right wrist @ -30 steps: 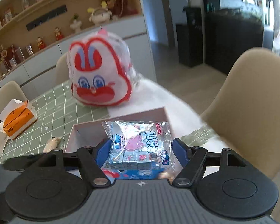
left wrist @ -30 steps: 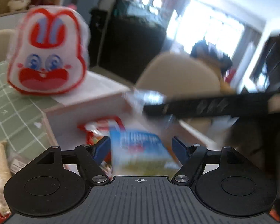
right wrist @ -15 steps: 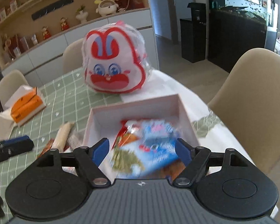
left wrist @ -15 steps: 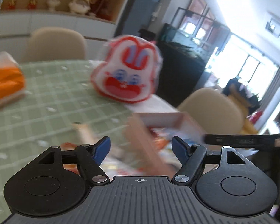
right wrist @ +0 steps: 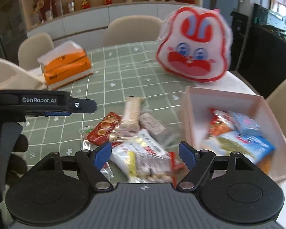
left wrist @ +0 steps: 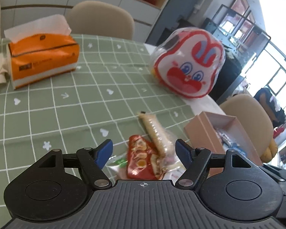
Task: Organize snacks
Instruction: 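Open both tools over the pink box to drop the seaweed and candy packs, then grasp the oat bar with the right tool while left grasps the clear cookie pack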
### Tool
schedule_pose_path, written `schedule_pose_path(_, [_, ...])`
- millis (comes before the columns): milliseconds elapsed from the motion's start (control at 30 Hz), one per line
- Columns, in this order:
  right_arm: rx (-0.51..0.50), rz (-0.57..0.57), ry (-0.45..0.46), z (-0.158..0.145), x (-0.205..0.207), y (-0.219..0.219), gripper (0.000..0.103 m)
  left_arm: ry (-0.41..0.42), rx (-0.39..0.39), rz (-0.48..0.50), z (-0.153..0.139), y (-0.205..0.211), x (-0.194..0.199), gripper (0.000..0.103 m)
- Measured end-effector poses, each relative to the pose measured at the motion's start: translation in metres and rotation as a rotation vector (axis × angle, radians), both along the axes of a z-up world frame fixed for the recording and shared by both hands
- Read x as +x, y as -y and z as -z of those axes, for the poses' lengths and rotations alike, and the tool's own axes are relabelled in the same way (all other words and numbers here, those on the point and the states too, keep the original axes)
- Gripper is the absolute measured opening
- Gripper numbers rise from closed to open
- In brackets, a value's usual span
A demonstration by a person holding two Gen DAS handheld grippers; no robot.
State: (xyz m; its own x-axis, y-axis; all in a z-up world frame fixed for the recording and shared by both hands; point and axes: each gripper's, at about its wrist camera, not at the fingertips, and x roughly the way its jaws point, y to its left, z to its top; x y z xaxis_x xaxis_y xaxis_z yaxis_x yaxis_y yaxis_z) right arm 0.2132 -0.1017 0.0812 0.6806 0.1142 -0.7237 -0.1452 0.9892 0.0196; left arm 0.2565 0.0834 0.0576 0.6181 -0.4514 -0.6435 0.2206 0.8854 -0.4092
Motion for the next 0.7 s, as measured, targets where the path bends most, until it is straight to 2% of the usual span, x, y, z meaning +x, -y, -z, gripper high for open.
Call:
schedule_pose_path(167, [-0.015,0.017,-0.056,0.030,0.028,-0.019,0.078,-0.031,-0.009,0.000,0.012,-0.002,0.007,0.078])
schedule_pose_path(267, [-0.034,0.030,-0.027,0.034,0.040,-0.026,0.078,-0.042,-0.031,-0.025,0.016,-0.012,0.013,0.078])
schedule_pose_path(400, [0.050,0.080,0.002,0.029,0.064,-0.025,0.078,-0.034,-0.065,-0.092,0.013,-0.032,0.015,0.078])
schedule_pose_path(433, [0.064,0.092,-0.004,0.030,0.071,-0.025,0.074,-0.035,-0.073,-0.099,0.013,-0.036,0.015,0.078])
schedule_pose_path(500, [0.060,0.092,-0.020,0.034,0.084,-0.030,0.056,-0.043,-0.083,-0.097,0.013,-0.040,0.016,0.078])
schedule_pose_path(567, [0.015,0.059,-0.068,0.042,0.091,-0.038,0.033,-0.055,-0.079,-0.082,0.015,-0.038,0.018,0.078])
schedule_pose_path(700, [-0.038,-0.007,-0.057,0.034,0.068,-0.045,0.030,-0.061,-0.081,-0.058,0.022,-0.031,0.021,0.078])
